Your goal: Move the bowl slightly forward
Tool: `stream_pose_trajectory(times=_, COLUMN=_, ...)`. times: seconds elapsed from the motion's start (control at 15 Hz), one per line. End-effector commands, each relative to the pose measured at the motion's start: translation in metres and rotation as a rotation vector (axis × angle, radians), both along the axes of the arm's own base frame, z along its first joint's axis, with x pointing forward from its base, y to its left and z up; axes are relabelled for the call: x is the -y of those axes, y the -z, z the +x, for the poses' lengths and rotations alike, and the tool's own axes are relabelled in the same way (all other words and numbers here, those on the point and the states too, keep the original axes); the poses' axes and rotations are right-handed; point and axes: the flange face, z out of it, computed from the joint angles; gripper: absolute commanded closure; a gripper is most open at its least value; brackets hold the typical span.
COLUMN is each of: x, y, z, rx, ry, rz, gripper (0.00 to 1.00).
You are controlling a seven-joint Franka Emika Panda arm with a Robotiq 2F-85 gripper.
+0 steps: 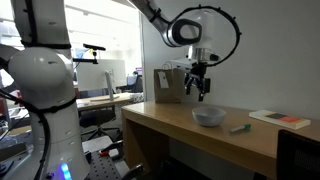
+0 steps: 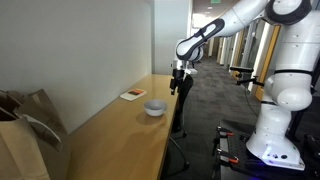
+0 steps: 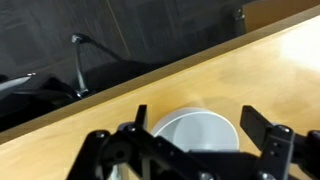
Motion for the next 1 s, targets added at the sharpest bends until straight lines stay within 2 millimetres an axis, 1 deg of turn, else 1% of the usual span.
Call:
stream_pose_trajectory(times=0.0, x=0.017, y=0.023, z=0.039, rx=0.0, ry=0.035, rz=0.08, gripper=0.0)
stream_pose_trajectory(times=0.2, x=0.037, y=0.055, z=0.068, rx=-0.033, ry=0.115, rz=0.155, gripper=0.0)
stream_pose_trajectory(times=0.47, x=0.058, y=0.097, z=0.09, rx=-0.097, ry=0.154, rz=0.194, gripper=0.0)
stream_pose_trajectory(times=0.53, x=0.061, y=0.105, z=0.094, rx=-0.106, ry=0.151, rz=0.2, gripper=0.03)
stream_pose_trajectory(times=0.6, x=0.062, y=0.111, z=0.1, rx=-0.109, ry=0.141, rz=0.21, gripper=0.26)
stream_pose_trajectory(times=0.67, x=0.062, y=0.115, z=0.104, rx=-0.116, ry=0.133, rz=0.211, gripper=0.28)
stream_pose_trajectory(times=0.73, x=0.061, y=0.118, z=0.108, rx=-0.117, ry=0.124, rz=0.207, gripper=0.32)
stream_pose_trajectory(times=0.93, x=0.055, y=0.117, z=0.118, rx=-0.121, ry=0.115, rz=0.175, gripper=0.57)
